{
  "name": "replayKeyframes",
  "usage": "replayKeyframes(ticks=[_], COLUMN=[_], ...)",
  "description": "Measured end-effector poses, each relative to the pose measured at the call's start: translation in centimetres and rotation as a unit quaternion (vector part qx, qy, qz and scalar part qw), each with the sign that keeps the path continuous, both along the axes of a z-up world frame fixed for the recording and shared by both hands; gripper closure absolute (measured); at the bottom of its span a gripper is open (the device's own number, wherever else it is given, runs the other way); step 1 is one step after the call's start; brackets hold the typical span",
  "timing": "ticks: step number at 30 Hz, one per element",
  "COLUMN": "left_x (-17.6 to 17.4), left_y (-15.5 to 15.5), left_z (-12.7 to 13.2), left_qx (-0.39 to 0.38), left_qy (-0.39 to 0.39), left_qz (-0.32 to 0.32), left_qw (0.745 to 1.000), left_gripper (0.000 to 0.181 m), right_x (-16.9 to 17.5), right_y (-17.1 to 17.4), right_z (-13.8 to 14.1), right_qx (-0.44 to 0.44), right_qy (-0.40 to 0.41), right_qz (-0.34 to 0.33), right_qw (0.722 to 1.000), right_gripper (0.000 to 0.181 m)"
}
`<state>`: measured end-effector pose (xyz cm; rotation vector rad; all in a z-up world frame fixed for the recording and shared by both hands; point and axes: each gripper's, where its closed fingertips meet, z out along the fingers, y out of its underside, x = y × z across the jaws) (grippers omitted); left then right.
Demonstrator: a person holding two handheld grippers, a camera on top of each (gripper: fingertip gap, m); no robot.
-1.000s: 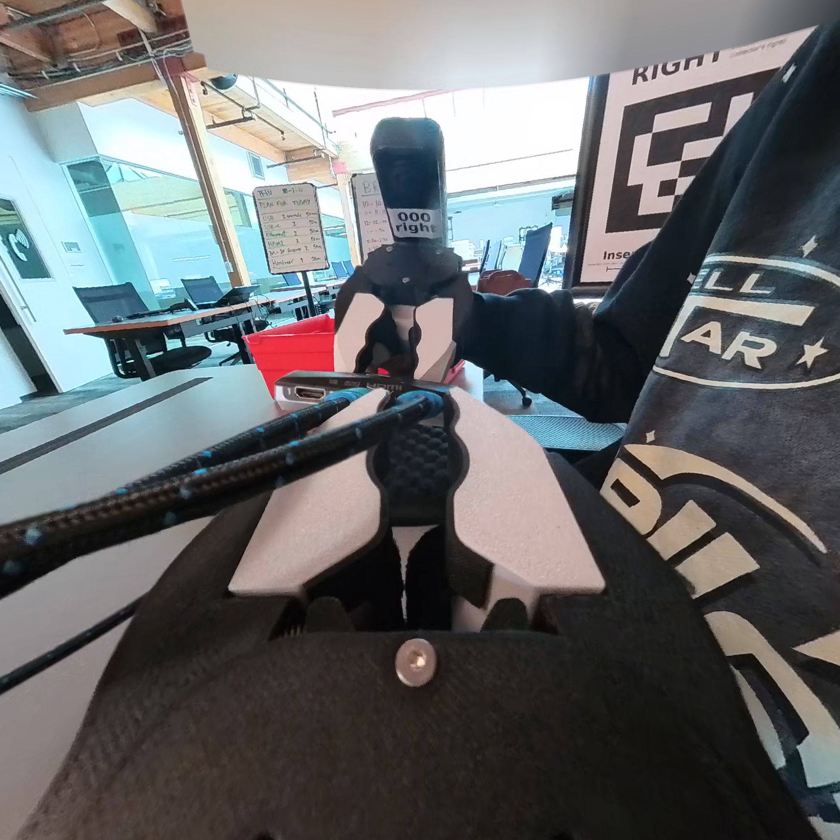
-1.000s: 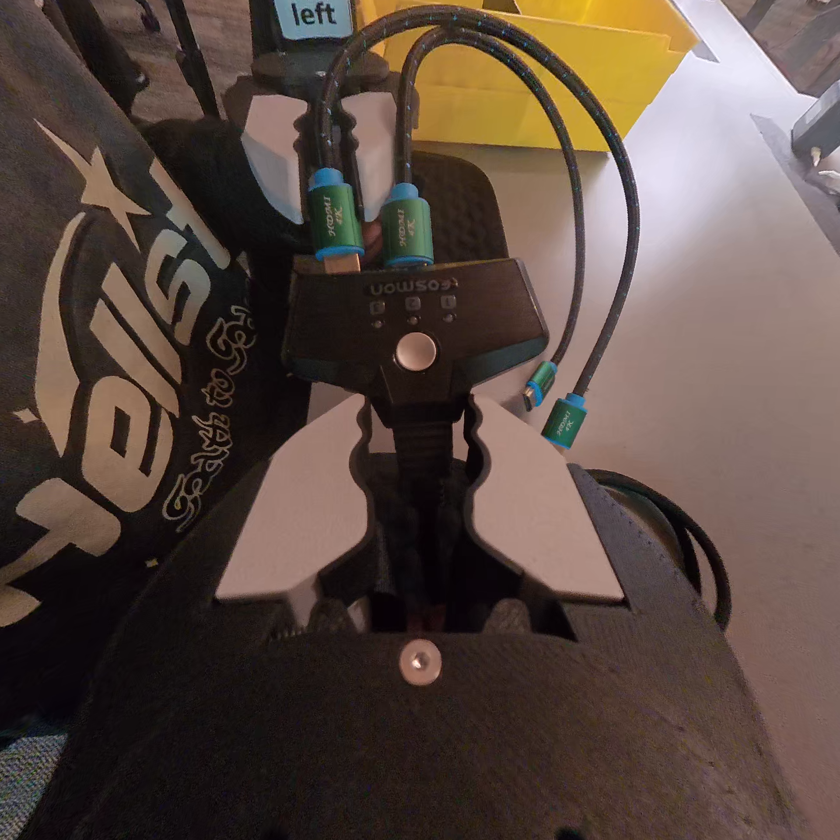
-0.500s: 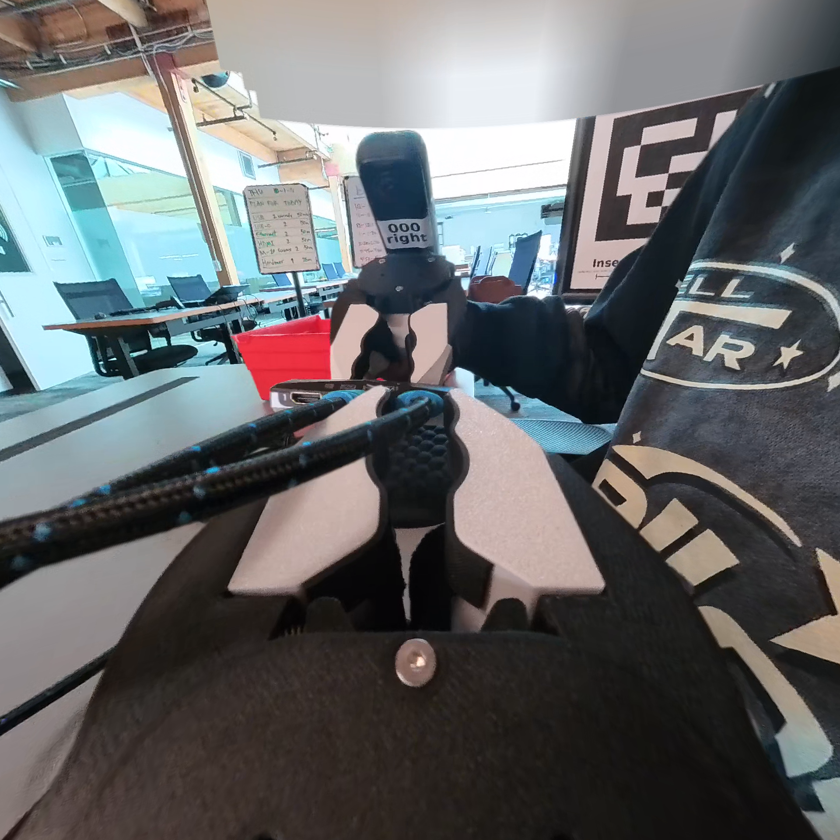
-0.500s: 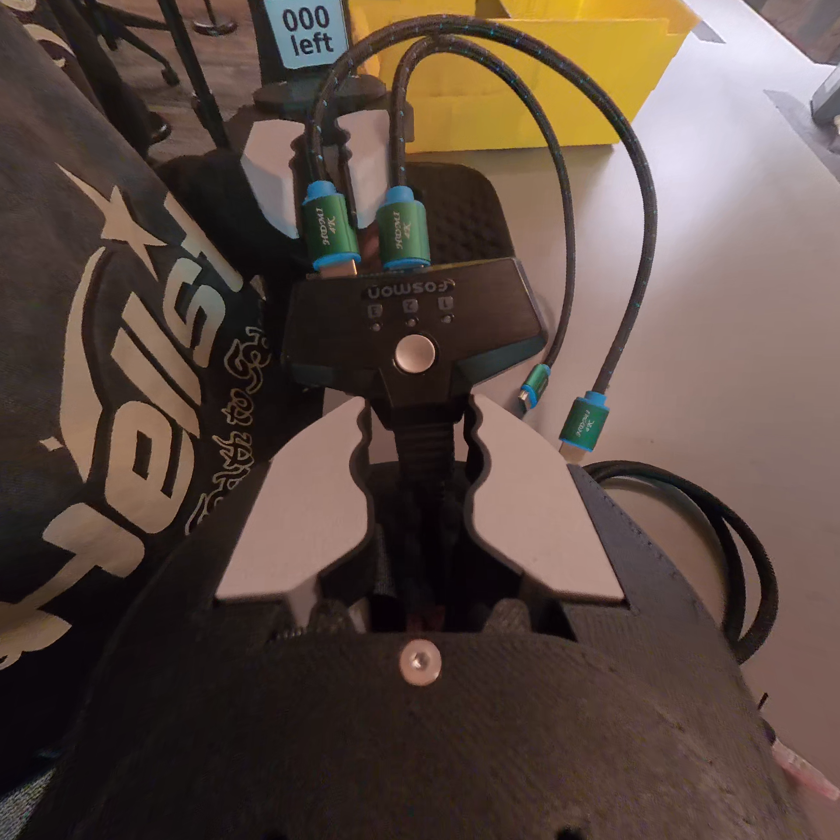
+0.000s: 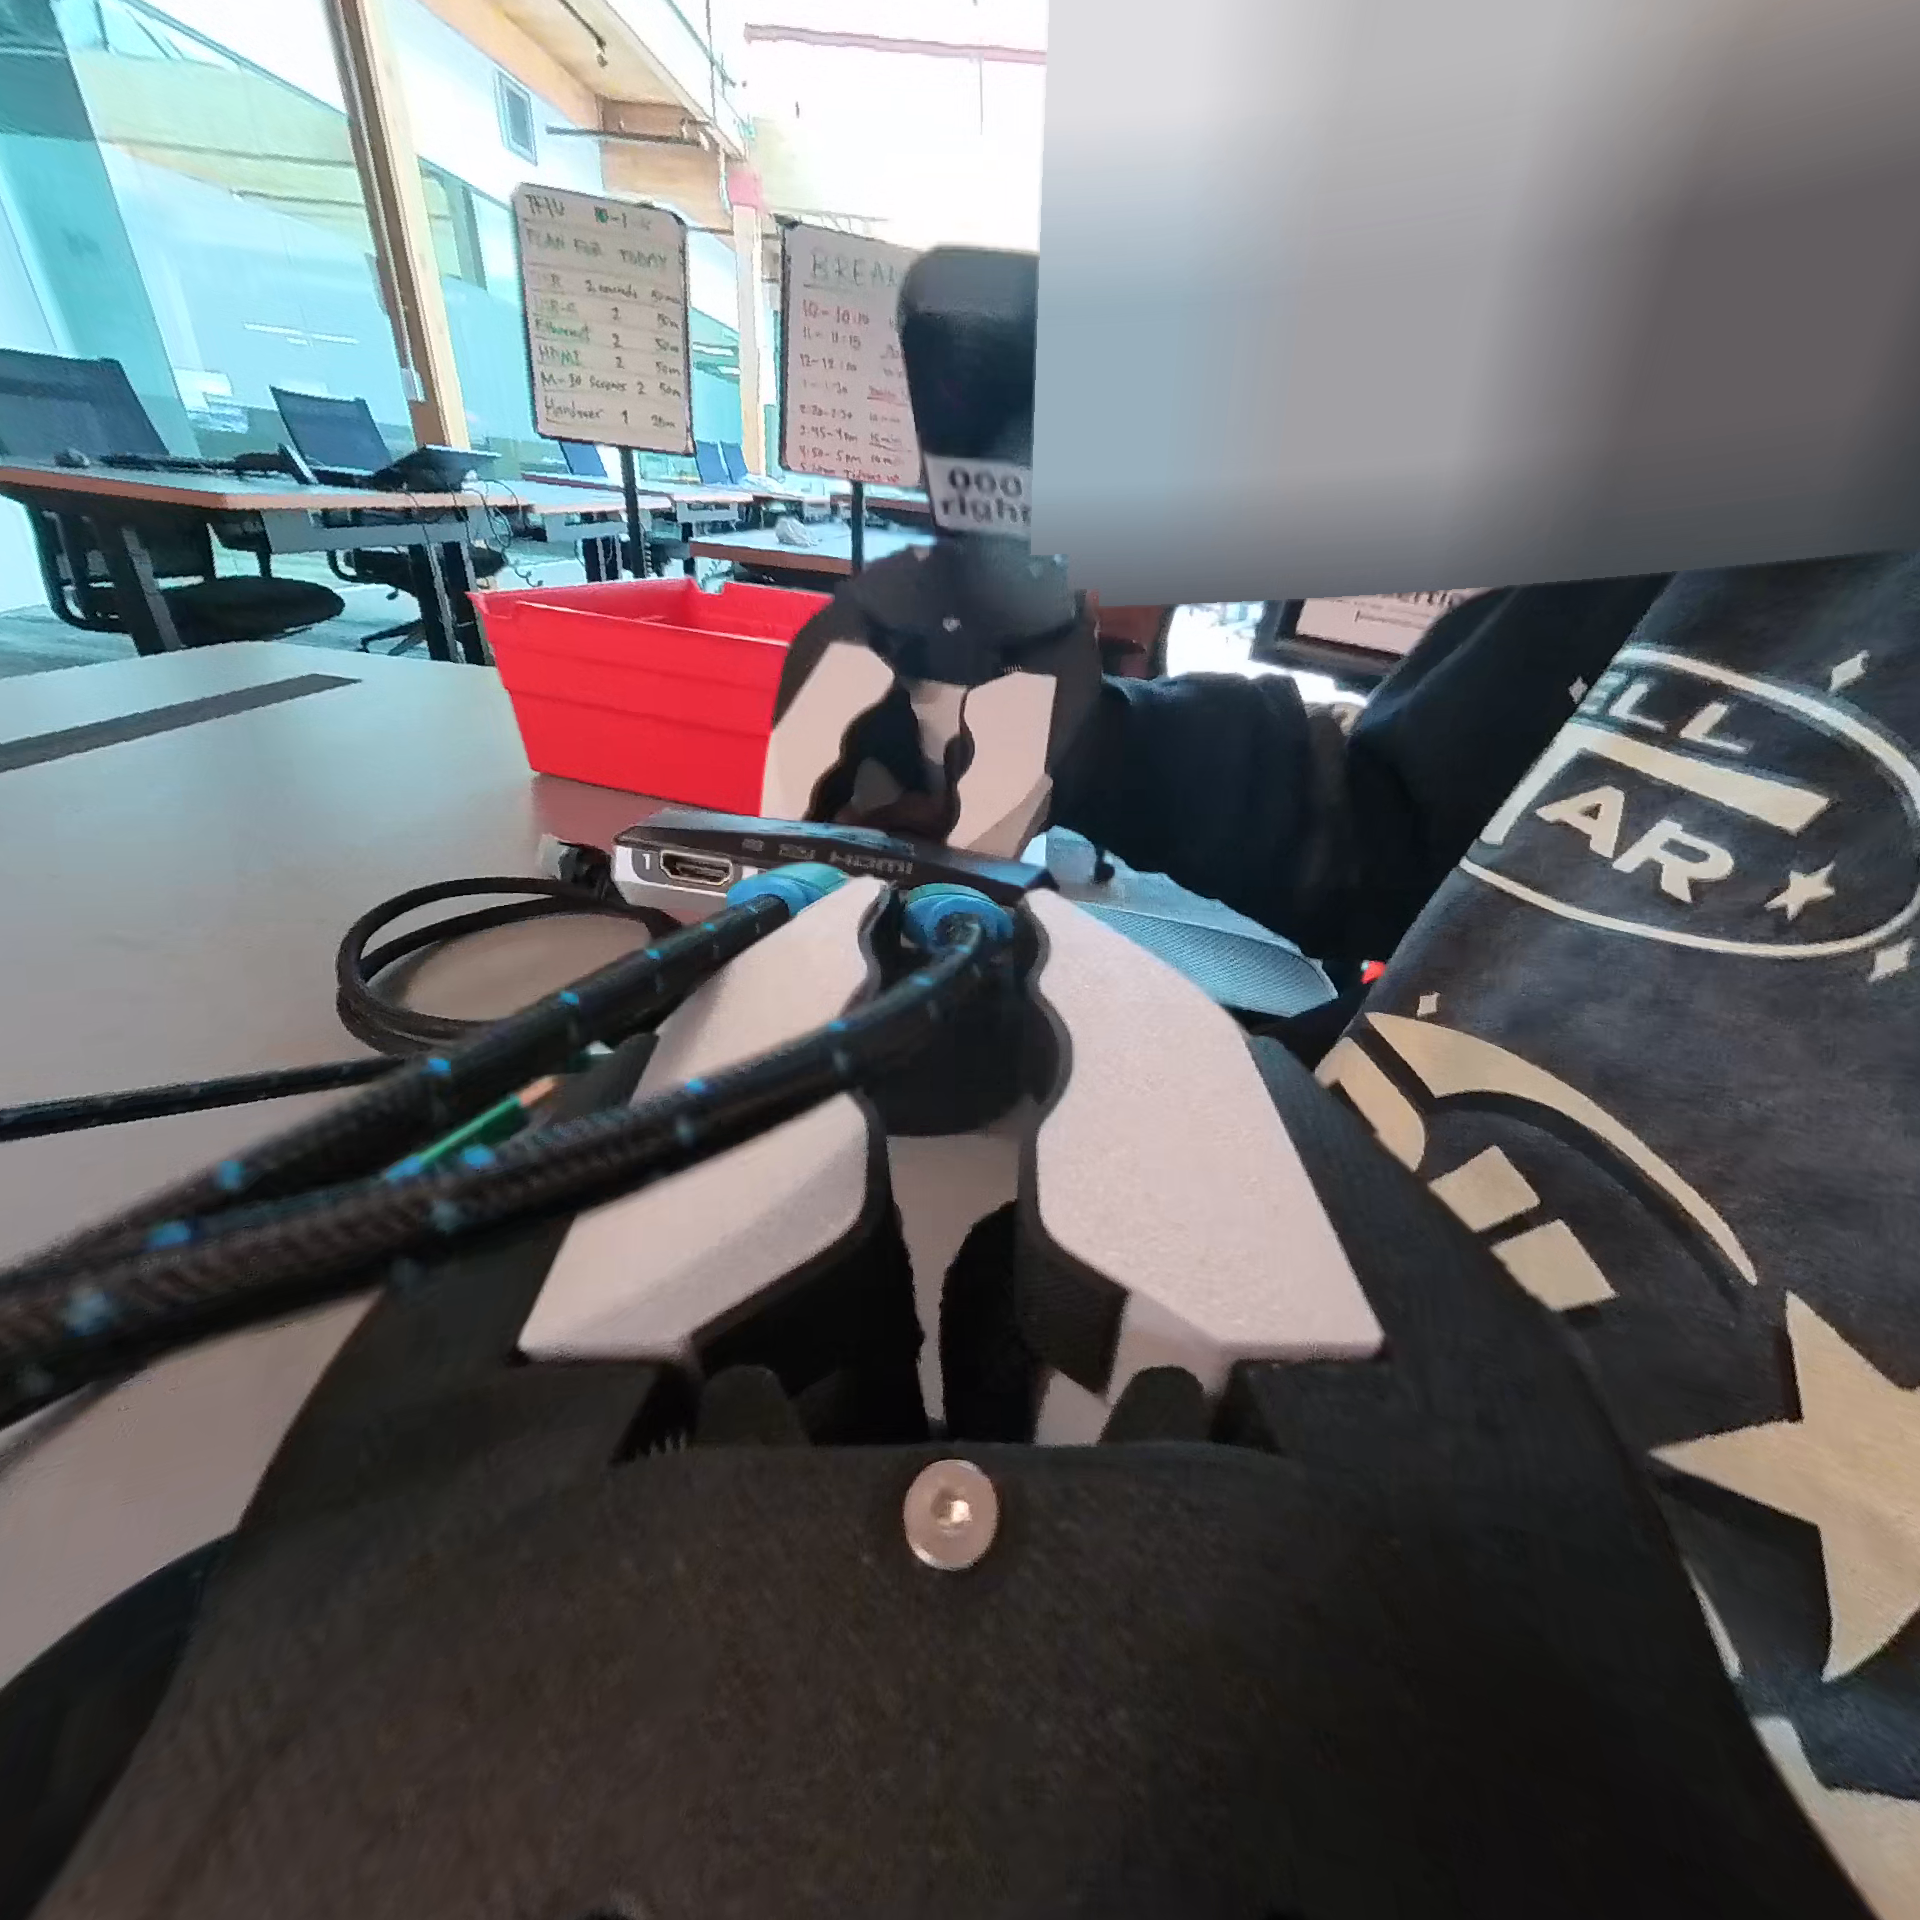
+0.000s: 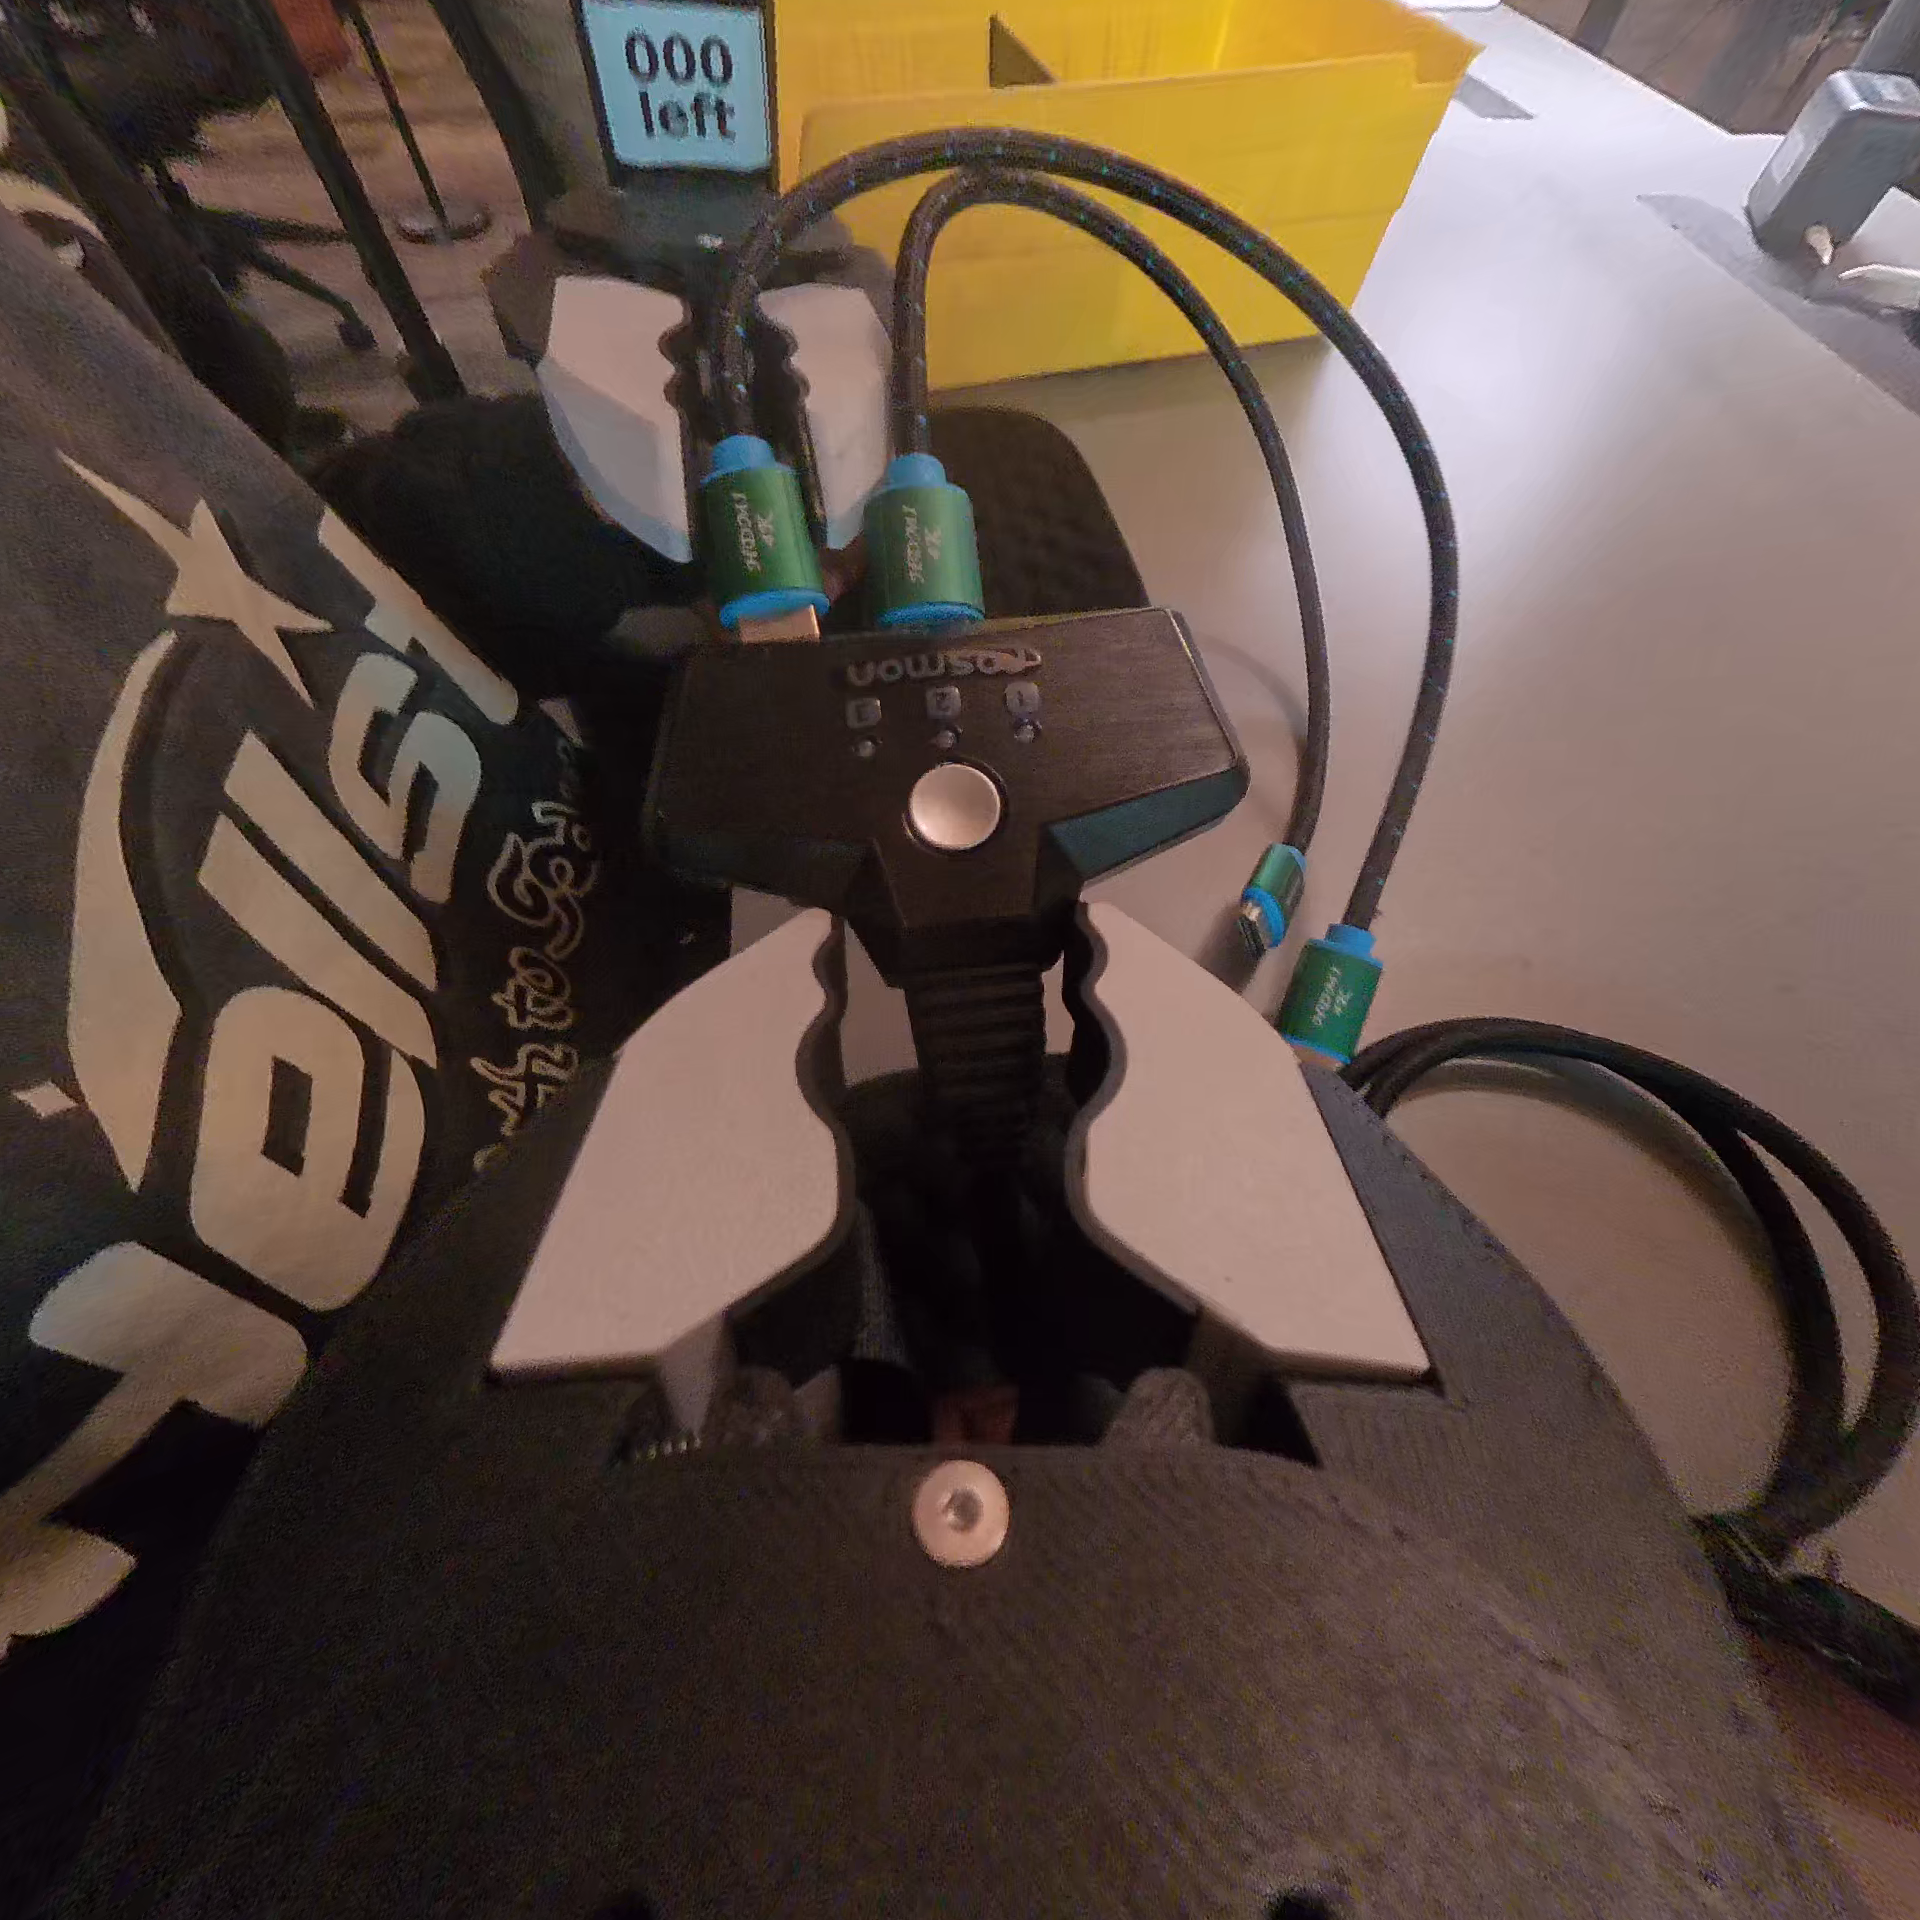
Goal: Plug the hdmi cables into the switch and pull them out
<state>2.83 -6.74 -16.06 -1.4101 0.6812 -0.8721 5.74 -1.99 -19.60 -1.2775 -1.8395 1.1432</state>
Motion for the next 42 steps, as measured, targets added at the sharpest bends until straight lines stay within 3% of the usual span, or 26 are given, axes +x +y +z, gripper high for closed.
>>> replayKeyframes(ticks=[6,13,31,42], left_x=[-0.7,-1.8,-2.3,-1.8], left_y=[0.6,0.5,0.4,0.1], left_z=[0.2,1.2,1.8,0.9], left_qx=[0.022,0.03,-0.001,-0.047], left_qy=[0.011,-0.03,-0.088,-0.067], left_qz=[0.048,0.054,0.022,0.008], left_qw=[0.999,0.998,0.996,0.997], left_gripper=[0.16,0.153,0.171,0.17], right_x=[-0.7,-0.7,-0.7,-0.3], right_y=[-0.2,0.1,-0.1,0.0], right_z=[-0.7,-0.2,-0.3,-0.3], right_qx=[-0.049,-0.063,-0.041,-0.025], right_qy=[0.016,0.027,0.028,0.022], right_qz=[-0.009,-0.013,-0.007,-0.012], right_qw=[0.999,0.998,0.999,0.999], right_gripper=[0.142,0.142,0.142,0.142])
